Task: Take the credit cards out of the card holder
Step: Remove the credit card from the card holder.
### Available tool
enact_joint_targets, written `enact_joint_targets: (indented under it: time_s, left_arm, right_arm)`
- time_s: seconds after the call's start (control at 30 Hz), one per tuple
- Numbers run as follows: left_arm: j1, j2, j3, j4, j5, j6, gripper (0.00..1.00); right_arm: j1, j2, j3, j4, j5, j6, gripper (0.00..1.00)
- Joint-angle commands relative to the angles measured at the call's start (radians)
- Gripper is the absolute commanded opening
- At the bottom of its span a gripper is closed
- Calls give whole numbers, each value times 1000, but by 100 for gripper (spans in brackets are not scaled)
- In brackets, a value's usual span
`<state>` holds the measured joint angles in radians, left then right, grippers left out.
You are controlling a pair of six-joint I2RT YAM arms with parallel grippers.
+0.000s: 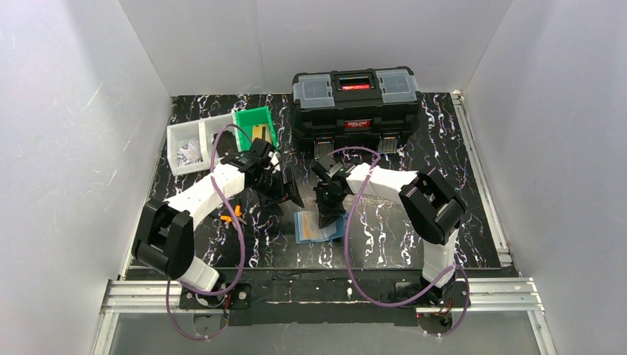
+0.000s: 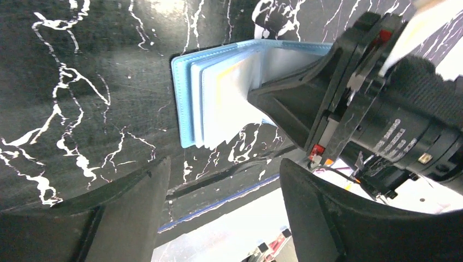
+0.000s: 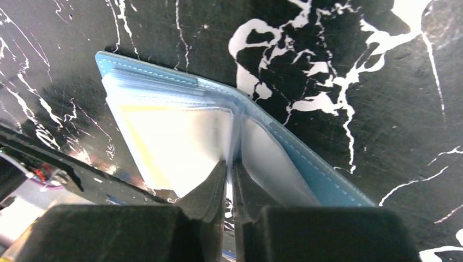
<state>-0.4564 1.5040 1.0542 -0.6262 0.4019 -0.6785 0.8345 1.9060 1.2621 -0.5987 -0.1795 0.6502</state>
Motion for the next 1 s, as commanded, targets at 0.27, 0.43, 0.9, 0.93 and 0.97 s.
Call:
enact_joint_targets:
  time_s: [0.27, 0.43, 0.9, 0.93, 0.97]
  left_arm:
    - [-73, 71, -26, 70, 29, -47, 42]
    - [-91, 72, -19, 100, 52, -55, 32]
    - [-139, 182, 30, 153, 72, -28, 29]
    - [-140, 195, 30, 159, 71, -23, 29]
    - [-140, 207, 32, 165, 71, -21, 29]
  right_arm:
    - [-69, 9, -143, 109, -91, 21, 3]
    - [-80, 13, -158, 130, -114, 30, 1]
    - [-100, 19, -170, 168, -163, 38, 1]
    - [-101, 20, -170, 168, -163, 38, 1]
    - [-102, 21, -171, 167, -163, 37, 1]
